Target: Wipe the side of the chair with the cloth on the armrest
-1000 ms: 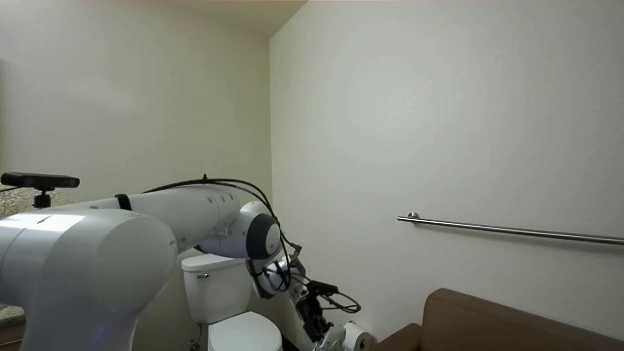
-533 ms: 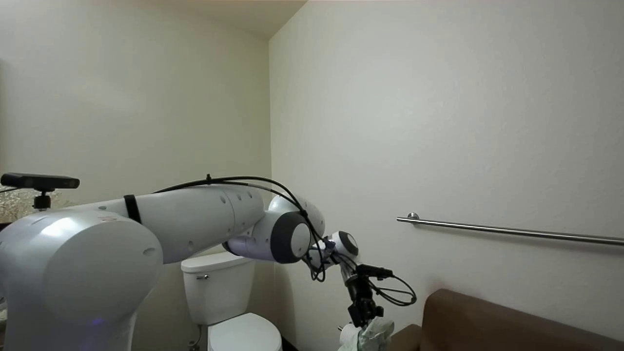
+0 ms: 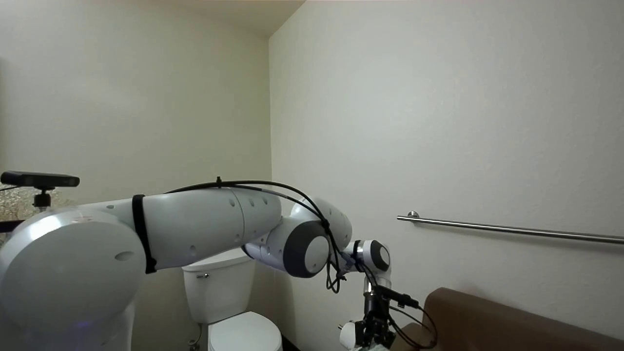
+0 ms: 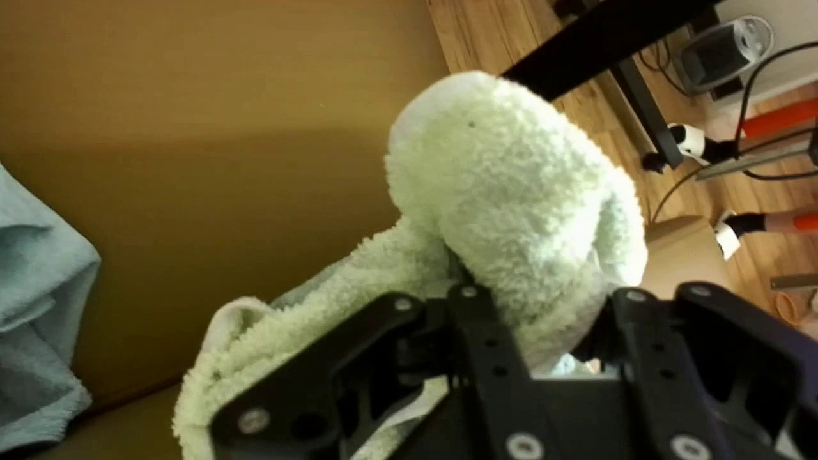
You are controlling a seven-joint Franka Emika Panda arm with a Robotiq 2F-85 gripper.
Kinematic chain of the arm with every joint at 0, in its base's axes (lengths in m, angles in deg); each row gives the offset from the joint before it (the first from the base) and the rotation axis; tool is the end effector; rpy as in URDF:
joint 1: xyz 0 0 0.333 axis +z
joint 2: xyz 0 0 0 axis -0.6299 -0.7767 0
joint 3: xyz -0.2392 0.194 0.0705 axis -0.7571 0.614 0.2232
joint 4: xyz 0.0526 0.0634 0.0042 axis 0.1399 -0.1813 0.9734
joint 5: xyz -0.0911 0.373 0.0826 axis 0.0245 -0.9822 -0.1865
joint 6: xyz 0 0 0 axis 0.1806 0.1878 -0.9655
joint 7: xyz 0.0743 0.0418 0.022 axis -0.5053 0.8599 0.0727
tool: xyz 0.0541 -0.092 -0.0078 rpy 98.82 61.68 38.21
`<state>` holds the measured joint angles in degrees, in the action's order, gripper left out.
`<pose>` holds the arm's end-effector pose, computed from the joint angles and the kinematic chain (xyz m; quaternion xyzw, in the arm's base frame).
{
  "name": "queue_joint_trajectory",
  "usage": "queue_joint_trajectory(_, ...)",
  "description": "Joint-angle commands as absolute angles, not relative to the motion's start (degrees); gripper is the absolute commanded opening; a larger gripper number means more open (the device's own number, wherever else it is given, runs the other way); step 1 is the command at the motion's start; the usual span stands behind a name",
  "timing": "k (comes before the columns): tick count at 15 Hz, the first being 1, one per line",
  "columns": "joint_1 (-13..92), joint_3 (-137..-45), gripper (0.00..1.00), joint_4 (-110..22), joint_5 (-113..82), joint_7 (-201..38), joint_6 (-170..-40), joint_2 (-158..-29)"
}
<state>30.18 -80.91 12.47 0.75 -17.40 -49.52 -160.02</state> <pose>0.6938 -0.1085 0.0420 -0.8246 -0.4414 0.3426 0.0885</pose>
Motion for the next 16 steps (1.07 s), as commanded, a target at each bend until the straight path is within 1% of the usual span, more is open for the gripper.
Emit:
queue_joint_trajectory(1,28.6,-76.3,0.07,13.8,-6.4,-20.5,-48.3,-159.9)
queue_joint_trajectory(4,27.8,-73.8,0.07,14.6,-11.8,-23.9,-51.3,-160.6)
queue_joint_trajectory(7,27.2,-74.0,0.07,15.4,-14.8,-30.0,-56.4,-162.6)
queue_joint_trajectory(8,27.7,-77.7,0.07,13.5,-18.7,-31.1,-58.5,-161.8)
queue_joint_trajectory(11,26.3,-79.8,0.07,11.3,-22.8,-36.1,-62.8,-161.9)
queue_joint_trajectory(16,23.5,-80.9,0.07,11.2,-27.6,-45.0,-64.5,-162.2)
